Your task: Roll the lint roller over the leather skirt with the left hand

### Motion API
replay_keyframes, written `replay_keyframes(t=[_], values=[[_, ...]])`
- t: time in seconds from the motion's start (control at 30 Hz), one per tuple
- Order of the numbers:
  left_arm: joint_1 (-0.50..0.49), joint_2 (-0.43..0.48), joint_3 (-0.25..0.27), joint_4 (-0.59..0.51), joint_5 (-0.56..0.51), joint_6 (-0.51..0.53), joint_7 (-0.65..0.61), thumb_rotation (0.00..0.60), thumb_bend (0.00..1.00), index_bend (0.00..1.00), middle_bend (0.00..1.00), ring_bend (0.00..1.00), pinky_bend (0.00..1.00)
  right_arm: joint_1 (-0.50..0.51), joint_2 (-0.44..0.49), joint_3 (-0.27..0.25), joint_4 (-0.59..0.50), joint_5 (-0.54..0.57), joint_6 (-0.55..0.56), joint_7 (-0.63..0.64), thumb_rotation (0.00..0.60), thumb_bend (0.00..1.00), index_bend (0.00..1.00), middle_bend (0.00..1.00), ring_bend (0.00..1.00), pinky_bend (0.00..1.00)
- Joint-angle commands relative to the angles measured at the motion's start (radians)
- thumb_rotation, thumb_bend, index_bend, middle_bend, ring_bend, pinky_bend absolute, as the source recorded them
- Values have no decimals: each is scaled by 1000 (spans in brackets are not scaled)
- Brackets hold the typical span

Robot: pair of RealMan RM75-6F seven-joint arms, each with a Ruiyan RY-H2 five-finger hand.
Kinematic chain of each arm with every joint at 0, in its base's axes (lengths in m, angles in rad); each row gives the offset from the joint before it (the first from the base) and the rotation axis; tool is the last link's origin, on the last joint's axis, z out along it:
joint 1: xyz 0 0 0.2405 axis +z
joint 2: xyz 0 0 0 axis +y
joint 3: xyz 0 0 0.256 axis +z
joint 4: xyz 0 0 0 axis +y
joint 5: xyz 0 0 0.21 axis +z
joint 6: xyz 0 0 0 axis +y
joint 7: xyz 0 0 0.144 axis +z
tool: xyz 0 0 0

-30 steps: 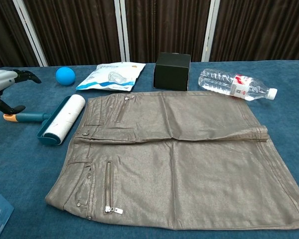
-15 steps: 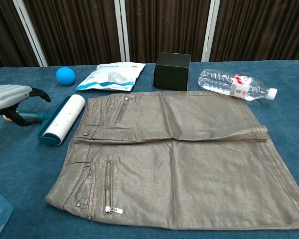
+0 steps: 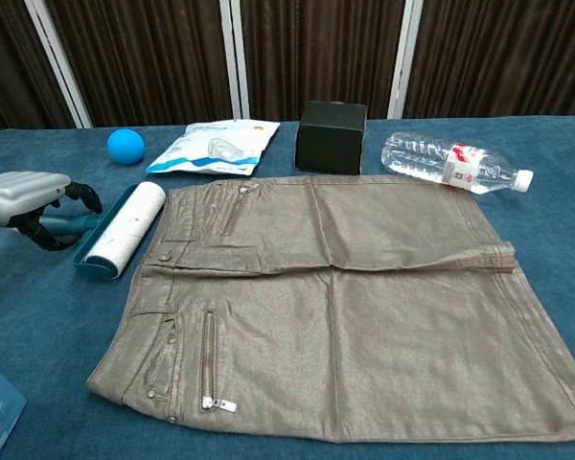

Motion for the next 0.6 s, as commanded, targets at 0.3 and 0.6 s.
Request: replay_keyframes(t=[0.3, 0.6], values=[[5, -15, 9, 18, 17, 43, -11, 600, 484, 418, 348, 261, 336, 3, 0, -1, -1, 7, -7, -1, 600, 0, 0, 0, 0, 0], [5, 0, 15, -5, 30, 67, 6, 600, 649, 500, 425, 325, 404, 4, 4, -1, -3, 11, -9, 5, 600, 0, 0, 0, 0, 0]])
